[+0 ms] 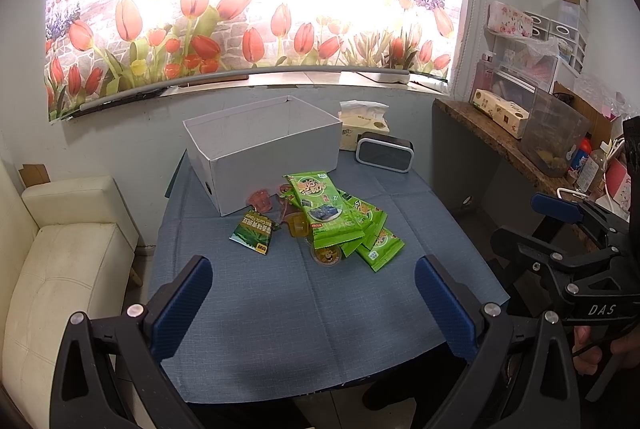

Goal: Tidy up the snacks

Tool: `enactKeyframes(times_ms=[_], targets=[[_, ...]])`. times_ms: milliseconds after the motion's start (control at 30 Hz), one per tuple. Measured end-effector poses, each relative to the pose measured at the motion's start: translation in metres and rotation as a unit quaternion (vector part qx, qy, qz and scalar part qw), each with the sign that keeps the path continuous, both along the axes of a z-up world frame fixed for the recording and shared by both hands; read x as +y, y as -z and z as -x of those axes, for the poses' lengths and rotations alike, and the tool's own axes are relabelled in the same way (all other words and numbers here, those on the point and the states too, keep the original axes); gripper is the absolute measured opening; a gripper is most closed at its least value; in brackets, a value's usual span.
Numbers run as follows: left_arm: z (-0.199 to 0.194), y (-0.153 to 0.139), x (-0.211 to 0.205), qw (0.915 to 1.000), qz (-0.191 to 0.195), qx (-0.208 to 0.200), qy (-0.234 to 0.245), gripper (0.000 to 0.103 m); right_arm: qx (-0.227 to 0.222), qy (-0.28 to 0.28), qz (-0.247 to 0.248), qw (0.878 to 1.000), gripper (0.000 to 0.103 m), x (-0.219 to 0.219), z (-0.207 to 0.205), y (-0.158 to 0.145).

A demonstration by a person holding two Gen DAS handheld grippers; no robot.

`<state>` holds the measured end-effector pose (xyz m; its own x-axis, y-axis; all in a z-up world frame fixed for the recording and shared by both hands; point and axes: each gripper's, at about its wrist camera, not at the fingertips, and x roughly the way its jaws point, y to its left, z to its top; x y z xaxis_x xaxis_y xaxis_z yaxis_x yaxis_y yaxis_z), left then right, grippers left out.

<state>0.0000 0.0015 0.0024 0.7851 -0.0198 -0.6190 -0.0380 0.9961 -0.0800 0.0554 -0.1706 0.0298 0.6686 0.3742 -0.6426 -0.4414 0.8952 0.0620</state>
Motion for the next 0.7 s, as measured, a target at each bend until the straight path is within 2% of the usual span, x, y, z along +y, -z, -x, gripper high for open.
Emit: enactKeyframes(times_ms=[700], targets=[[-0.0001,0.0019,-0.0007,1.0000,-0.001,-0.001,-0.001,0.103,0.002,-0.002,0.003,1.000,0.103,0.0037,-0.0019,-0.0004]])
